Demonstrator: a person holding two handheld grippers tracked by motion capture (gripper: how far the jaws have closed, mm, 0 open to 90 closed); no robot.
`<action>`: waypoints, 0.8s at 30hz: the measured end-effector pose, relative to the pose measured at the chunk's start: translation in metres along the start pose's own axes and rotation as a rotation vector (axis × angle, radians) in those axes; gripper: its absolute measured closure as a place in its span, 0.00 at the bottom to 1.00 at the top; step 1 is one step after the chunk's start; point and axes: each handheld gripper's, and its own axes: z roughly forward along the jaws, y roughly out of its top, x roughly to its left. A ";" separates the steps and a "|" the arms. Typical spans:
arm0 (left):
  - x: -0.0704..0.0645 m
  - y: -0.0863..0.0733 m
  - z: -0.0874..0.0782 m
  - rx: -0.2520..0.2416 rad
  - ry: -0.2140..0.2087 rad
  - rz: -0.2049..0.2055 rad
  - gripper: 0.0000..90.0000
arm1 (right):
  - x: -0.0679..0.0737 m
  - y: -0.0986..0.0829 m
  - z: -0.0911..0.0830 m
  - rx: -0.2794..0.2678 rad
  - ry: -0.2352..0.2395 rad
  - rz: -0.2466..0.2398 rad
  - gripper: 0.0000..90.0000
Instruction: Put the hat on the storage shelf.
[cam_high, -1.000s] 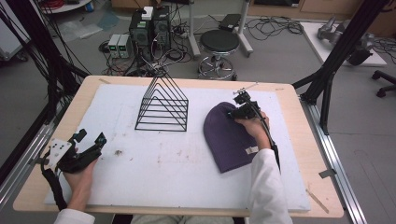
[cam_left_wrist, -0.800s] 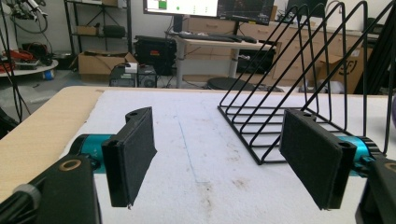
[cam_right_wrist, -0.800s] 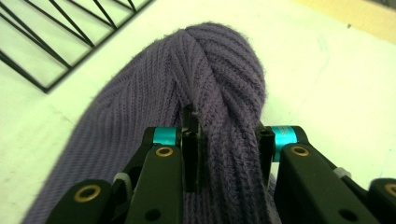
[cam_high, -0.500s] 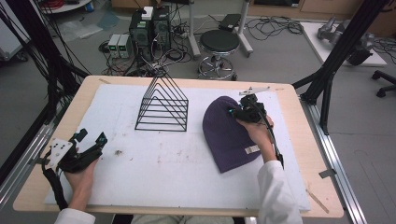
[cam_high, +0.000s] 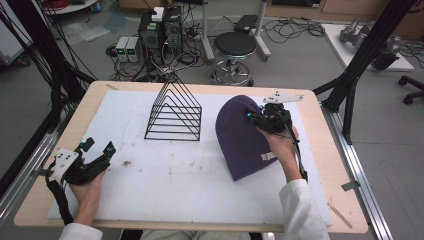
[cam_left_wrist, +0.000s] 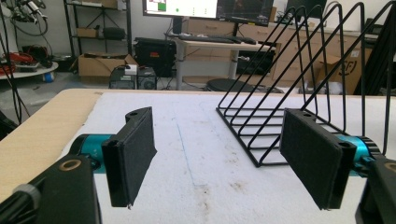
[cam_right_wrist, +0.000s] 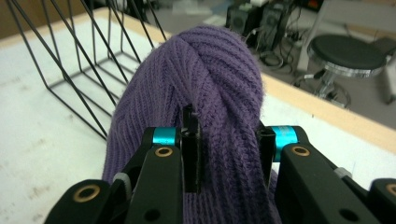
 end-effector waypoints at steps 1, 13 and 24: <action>0.000 0.000 0.000 0.000 0.000 0.001 0.30 | 0.002 0.002 -0.006 -0.038 0.001 0.001 0.80; -0.001 0.000 0.000 -0.002 0.000 -0.003 0.30 | 0.009 0.009 -0.040 -0.339 -0.009 -0.003 0.80; -0.001 0.000 0.001 -0.001 -0.006 -0.002 0.30 | 0.012 0.014 -0.067 -0.534 -0.052 0.027 0.80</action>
